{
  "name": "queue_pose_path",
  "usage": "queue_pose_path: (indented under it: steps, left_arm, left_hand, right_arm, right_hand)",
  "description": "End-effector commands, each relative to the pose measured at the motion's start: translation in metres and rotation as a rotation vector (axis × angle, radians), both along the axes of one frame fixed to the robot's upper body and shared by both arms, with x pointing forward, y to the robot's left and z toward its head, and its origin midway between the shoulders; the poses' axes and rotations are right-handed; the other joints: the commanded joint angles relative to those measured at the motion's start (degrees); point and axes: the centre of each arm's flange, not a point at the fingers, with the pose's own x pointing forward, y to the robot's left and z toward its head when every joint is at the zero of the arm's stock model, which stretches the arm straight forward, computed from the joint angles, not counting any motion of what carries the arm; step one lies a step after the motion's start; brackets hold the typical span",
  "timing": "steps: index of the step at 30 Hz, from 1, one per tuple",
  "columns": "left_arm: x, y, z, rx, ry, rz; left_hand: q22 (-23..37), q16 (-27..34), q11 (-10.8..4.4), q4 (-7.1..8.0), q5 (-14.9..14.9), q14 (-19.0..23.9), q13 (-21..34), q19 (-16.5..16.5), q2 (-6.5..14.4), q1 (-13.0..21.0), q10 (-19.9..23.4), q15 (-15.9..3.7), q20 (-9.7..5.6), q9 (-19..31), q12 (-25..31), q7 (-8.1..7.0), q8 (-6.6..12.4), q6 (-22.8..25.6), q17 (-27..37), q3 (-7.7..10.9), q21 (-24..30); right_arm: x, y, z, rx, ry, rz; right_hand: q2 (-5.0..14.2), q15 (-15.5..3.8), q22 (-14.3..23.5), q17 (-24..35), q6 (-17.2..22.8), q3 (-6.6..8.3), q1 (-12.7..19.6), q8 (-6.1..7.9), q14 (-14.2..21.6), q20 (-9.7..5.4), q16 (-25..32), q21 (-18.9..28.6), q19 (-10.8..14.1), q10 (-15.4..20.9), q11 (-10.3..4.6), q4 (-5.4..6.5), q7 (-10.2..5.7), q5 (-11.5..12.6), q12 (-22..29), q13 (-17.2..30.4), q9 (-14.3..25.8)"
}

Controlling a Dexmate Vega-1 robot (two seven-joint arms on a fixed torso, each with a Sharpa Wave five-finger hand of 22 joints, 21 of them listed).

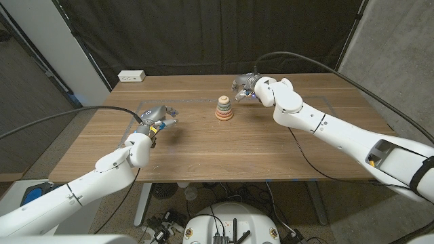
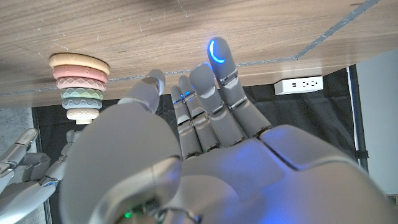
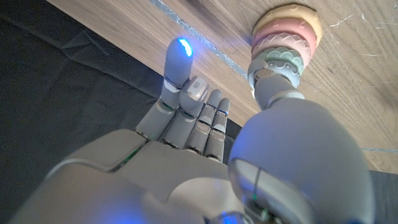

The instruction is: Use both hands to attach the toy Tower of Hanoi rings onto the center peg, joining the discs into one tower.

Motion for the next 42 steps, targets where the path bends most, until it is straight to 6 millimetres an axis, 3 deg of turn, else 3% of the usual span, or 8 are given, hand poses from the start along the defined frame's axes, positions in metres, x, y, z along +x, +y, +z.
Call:
queue_pose_path:
  steps: [1, 20, 32, 42]
  left_arm:
    - [-0.004, -0.003, 0.008, 0.002, -0.014, 0.000]
    - [-0.011, 0.002, 0.026, -0.031, -0.064, 0.008]
    - [-0.005, -0.006, 0.026, -0.106, -0.170, -0.056]
    - [0.000, -0.019, 0.025, -0.091, -0.129, -0.046]
  left_hand:
    - [0.11, 0.23, 0.11, 0.01, -0.01, -0.07, 0.03, -0.35, -0.19, -0.14, -0.57, -0.23, -5.75, 0.28, -0.24, -0.10, -0.03, -0.71, 0.06, 0.57, 0.28]
    - [0.12, 0.16, 0.17, 0.06, -0.01, -0.15, -0.21, -0.19, -0.36, -0.01, -1.66, -0.22, -5.76, 0.22, -0.26, -0.08, 0.00, -1.56, -0.37, 0.56, 0.43]
    - [0.15, 1.14, 0.14, 0.11, -0.17, 0.80, -0.36, 0.10, -0.92, -0.12, -0.89, -0.20, -5.64, 0.16, 0.19, -0.06, 0.37, -1.06, 0.42, 0.26, 0.73]
    - [0.03, 0.63, 0.36, 0.22, -0.29, 0.29, -0.64, 0.24, -1.18, -0.55, -1.51, -0.20, -5.78, 0.04, -0.11, 0.11, 0.22, -1.50, -0.08, 0.11, 0.64]
  right_arm:
    - [-0.025, -0.037, -0.012, 0.107, -0.098, -0.016]
    - [-0.043, -0.097, -0.047, 0.290, -0.161, -0.020]
    - [-0.055, -0.152, -0.077, 0.394, -0.192, -0.040]
    - [-0.056, -0.156, -0.093, 0.420, -0.251, -0.070]
  right_hand:
    - [0.47, -3.48, 0.14, 0.17, 1.03, 0.51, 0.08, 0.43, 0.75, -2.44, 0.57, 0.57, -0.05, 0.77, -0.12, -0.06, -0.11, 0.05, 0.52, 0.00, 0.13]
    - [1.23, -3.46, 0.41, 0.30, 3.31, 0.71, 0.29, 1.16, 1.87, -2.43, 1.56, 1.38, 0.62, 3.10, -0.48, -0.04, -0.53, 0.25, 0.70, -0.68, 0.02]
    - [1.62, -3.43, 0.70, 0.32, 4.78, 0.87, 0.58, 1.62, 2.48, -2.37, 2.12, 1.90, 0.94, 3.71, -0.32, -0.13, -0.58, 0.35, 0.53, -1.08, -0.08]
    - [1.89, -3.41, 0.78, 0.34, 5.78, 0.96, 0.76, 1.90, 2.82, -2.34, 2.47, 2.11, 0.83, 4.69, -0.55, -0.17, -0.89, 0.42, 0.60, -1.37, -0.16]
